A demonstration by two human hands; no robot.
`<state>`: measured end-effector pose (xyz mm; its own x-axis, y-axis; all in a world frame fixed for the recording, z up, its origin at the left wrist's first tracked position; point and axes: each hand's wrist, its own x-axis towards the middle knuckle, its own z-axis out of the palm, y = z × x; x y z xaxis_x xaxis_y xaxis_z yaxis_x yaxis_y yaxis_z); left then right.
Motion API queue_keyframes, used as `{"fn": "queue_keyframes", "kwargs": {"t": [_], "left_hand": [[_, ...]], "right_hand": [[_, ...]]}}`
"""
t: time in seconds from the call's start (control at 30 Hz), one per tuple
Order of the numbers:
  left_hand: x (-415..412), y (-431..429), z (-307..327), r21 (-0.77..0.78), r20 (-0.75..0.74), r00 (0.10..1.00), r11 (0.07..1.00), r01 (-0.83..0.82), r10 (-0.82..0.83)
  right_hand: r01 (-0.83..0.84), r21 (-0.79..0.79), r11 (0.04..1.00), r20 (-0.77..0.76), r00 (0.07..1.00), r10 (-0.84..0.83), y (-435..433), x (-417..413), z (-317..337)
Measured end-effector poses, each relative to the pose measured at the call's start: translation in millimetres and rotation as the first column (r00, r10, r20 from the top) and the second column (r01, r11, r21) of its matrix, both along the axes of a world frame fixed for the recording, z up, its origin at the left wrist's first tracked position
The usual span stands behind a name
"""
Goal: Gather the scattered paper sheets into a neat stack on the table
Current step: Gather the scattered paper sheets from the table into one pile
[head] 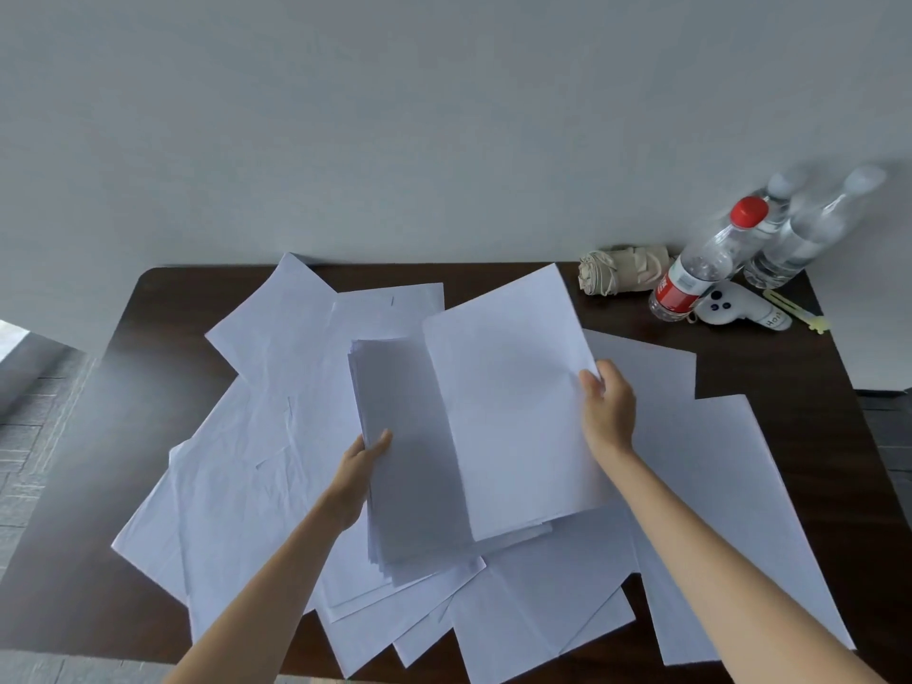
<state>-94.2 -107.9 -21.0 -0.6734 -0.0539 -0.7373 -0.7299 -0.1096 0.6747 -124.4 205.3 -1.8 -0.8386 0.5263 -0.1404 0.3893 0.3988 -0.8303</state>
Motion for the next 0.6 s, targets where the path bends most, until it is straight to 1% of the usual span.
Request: {"fn": "queue_keyframes", "kwargs": {"t": [0.13, 0.2, 0.3, 0.4, 0.47, 0.53, 0.6], "left_hand": [[1.6, -2.3, 1.9, 0.026, 0.032, 0.999, 0.999, 0.036, -0.036], [2.0, -1.2, 2.1, 0.049, 0.035, 0.999, 0.998, 0.027, -0.029], [3.0, -0.4, 0.7, 0.051, 0.02, 1.0, 0.999, 0.005, -0.006], [4.4, -1.3, -4.3, 0.026, -0.022, 1.0, 1.0, 0.017, -0.017], [5.2, -0.7, -6.8, 0.013, -0.053, 0.999, 1.0, 0.013, -0.012], [6.2, 0.2, -7.1, 0.019, -0.069, 0.998, 1.0, -0.012, 0.013], [5.8, 0.3, -7.0, 0.059, -0.02, 0.999, 0.998, -0.033, 0.035]], "right_hand": [[-0.054, -0.049, 0.997, 0.093, 0.994, 0.059, -35.2, 10.9, -20.8], [-0.092, -0.073, 0.993, 0.128, 0.987, 0.101, -47.4, 14.3, -28.4], [-0.143, -0.124, 0.982, 0.156, 0.974, 0.162, -59.7, 16.1, -35.0], [-0.184, -0.142, 0.972, 0.168, 0.964, 0.207, -66.2, 16.6, -37.7], [-0.198, -0.107, 0.974, 0.198, 0.956, 0.216, -67.5, 16.7, -38.2], [-0.191, -0.017, 0.981, 0.234, 0.954, 0.19, -67.3, 17.5, -37.9], [-0.202, 0.016, 0.979, 0.26, 0.947, 0.191, -66.4, 18.6, -38.4]]}}
